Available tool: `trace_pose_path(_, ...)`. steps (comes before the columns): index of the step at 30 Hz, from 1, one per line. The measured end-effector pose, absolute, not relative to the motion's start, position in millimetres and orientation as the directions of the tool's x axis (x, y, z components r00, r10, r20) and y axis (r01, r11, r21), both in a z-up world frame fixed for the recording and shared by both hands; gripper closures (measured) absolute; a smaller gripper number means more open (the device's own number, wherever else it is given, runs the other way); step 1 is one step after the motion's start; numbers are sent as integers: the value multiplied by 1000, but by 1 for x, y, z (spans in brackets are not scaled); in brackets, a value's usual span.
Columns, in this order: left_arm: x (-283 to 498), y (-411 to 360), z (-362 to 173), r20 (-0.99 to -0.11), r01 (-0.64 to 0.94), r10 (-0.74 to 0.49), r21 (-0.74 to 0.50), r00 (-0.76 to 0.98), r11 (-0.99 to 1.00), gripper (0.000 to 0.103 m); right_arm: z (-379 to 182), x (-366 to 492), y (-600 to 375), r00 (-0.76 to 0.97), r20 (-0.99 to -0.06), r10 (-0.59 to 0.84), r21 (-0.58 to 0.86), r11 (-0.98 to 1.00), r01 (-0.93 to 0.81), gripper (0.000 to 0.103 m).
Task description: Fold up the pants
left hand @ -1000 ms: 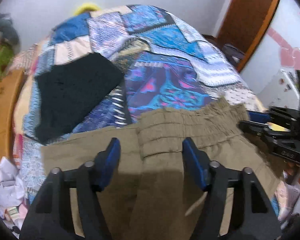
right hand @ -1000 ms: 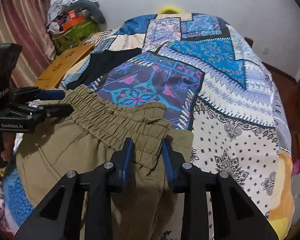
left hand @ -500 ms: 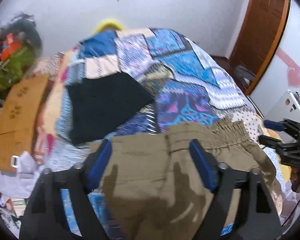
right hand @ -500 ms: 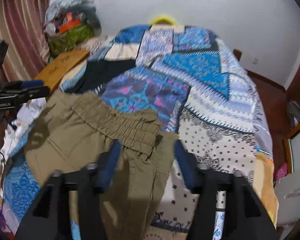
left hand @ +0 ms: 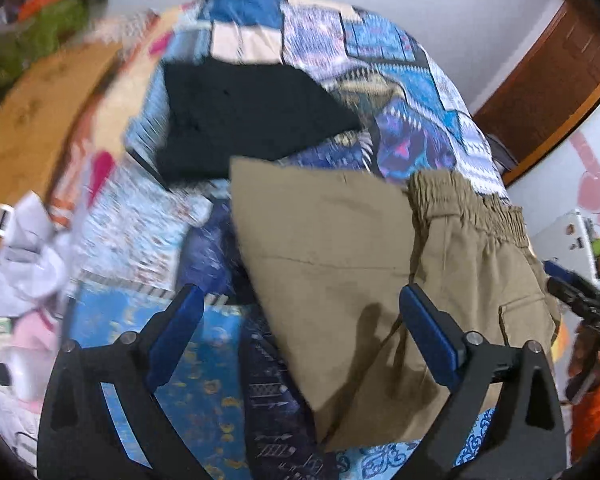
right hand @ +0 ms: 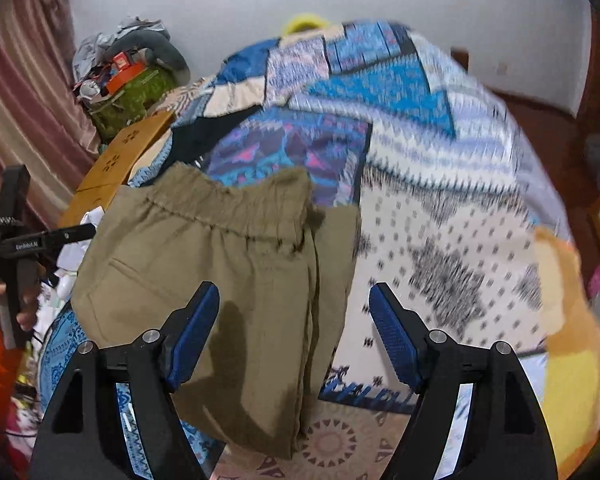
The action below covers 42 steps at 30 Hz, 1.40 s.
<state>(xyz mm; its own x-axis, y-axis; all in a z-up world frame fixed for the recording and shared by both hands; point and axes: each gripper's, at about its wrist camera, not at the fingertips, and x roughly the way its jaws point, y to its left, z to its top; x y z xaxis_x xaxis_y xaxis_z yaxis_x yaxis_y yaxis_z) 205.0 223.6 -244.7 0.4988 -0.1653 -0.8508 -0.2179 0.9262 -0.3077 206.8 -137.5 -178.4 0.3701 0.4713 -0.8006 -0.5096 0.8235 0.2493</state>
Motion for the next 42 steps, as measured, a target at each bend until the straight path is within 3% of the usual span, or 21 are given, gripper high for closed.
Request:
trace_pose_path(10,237,217,-283,-829,-228,-354,-480,433,847,6,-205,220,-142,283,-799,531,381,810,-445,29)
trace_pose_path(13,237,218,-279,-818,-227,-352,-489,454,842,15,-206,222,-137,282,-790,544,390,802,-453,35)
trace_pose_path(18,230,215,-267,-828,-239,-284,-437,484,867,41,-203,223,-127,292,-791,538,366,798,-479,51)
trace_pose_path(19,229,215,-264,-829,-237,-273,-427,488,873,44,-202,223,-126,296,-791,536,363,800,-479,58)
trace_pose_path(24,220,206,-251,-843,-232,-171,-326,510,916,80,-197,222,-129,327,-779,535,347,803,-485,79)
trace_pose_path(27,214,203,-241,-837,-212,-152,-302,526,929,95,-191,218,-129,339,-768,544,342,795,-501,87)
trace_pose_path(31,211,196,-218,-817,-186,-106,-252,567,950,96,-177,212,-122,359,-754,549,311,781,-541,93)
trace_pose_path(42,224,197,-148,-738,-161,22,-117,674,980,96,-128,218,-91,445,-688,573,239,758,-607,94)
